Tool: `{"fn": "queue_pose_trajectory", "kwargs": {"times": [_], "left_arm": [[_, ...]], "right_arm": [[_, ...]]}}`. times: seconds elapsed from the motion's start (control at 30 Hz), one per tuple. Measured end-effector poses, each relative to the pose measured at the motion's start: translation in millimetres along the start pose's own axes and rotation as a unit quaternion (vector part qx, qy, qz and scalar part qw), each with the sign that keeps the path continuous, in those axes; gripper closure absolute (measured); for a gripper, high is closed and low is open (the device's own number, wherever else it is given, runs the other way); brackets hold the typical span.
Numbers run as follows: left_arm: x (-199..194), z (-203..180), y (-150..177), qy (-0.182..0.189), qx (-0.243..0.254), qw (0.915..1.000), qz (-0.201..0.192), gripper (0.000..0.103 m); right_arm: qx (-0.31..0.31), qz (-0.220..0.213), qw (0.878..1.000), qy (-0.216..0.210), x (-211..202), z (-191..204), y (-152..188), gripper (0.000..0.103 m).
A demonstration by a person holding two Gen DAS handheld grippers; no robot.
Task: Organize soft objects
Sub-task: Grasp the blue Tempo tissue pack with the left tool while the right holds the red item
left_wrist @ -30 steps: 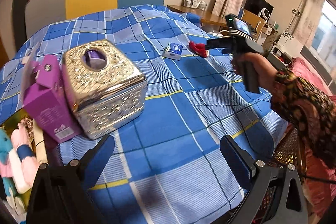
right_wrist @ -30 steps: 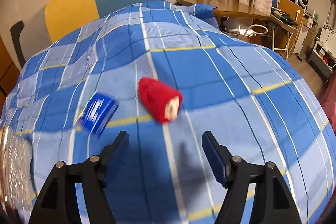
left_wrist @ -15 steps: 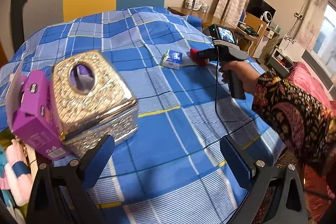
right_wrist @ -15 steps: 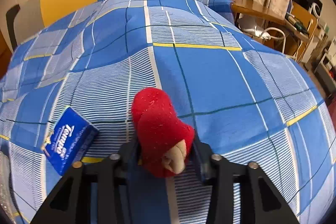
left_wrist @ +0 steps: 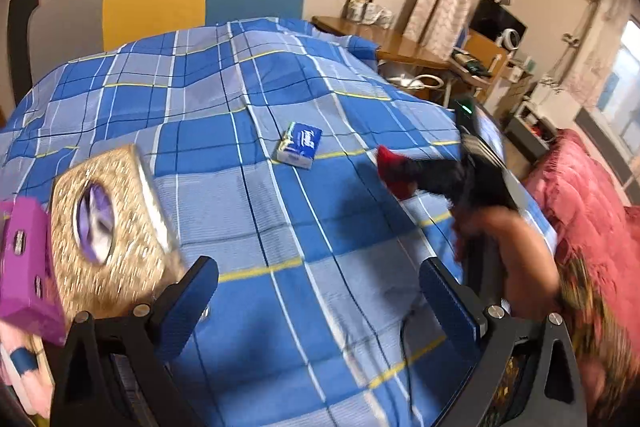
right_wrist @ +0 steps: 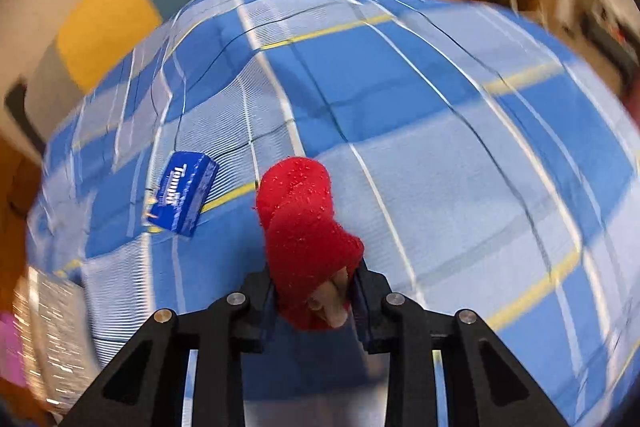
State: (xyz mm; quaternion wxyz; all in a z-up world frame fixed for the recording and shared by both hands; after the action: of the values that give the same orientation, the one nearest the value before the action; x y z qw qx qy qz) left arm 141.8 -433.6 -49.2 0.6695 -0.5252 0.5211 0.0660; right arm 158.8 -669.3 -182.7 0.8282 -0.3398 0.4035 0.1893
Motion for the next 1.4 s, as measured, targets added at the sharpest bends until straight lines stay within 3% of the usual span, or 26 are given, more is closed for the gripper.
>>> {"fn": "queue_pose_trajectory", "kwargs": {"times": [0.07,0.3,0.4,0.5,0.57,0.7,0.87,1.1,1.23,1.3,1.33,1.4], "left_arm": [[14,-5,-15,-0.013,-0.003,0.9999,0.010,0.002],[73,-10,-61,-0.057,-0.032,0.9966,0.049,0.002],[106,-11,-76,-0.080,-0.036,0.9935,0.072,0.002],[138,-16,-86,-0.072,-0.038,0.9905,0.111,0.002],[156,-20,-91,-0.061,-0.030,0.9908,0.117,0.002],[187,-25,-97,-0.053,-0.005,0.9904,0.127,0.002],[222,-26,-102,-0.069,0.018,0.9885,0.133,0.002],[248,-21,-110,-0.066,0.014,0.9890,0.131,0.003],[266,-24,-106,-0.070,0.027,0.9861,0.148,0.026],[266,-23,-106,-0.080,0.036,0.9868,0.136,0.036],[265,-23,-107,-0.085,0.042,0.9869,0.130,0.048],[264,-22,-107,-0.085,0.049,0.9867,0.130,0.048]], "right_arm": [[0.000,-0.010,1.000,-0.007,-6,1,11,0.073],[-0.039,-0.006,0.999,0.029,0,3,19,0.073],[-0.025,0.005,0.999,0.029,5,-4,19,0.073],[-0.019,0.013,0.999,0.041,11,-9,20,0.073],[-0.017,0.014,0.999,0.044,13,-10,20,0.073],[-0.016,0.014,0.999,0.047,14,-9,21,0.073],[-0.014,0.016,0.999,0.050,17,-8,20,0.073],[0.005,0.021,0.999,0.038,17,-12,15,0.073],[0.015,0.022,0.999,0.031,17,-13,15,0.073],[0.018,0.022,0.999,0.029,17,-14,15,0.073],[0.018,0.022,0.999,0.028,17,-14,15,0.073],[0.018,0.023,0.999,0.028,17,-14,16,0.073]]}}
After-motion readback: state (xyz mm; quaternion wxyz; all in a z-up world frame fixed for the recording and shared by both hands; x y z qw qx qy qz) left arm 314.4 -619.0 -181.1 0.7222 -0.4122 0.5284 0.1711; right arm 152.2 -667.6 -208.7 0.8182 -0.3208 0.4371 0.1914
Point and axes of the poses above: each gripper's, at about its wrist camera, not at the fingertips, and x roughly the way its jaws point, z to its left, y to its underside, the point moved 3 cm from there along x, roughly the way its jaws point, and after that the axes turned 7 degrees about -y, right-handed, at the moved point
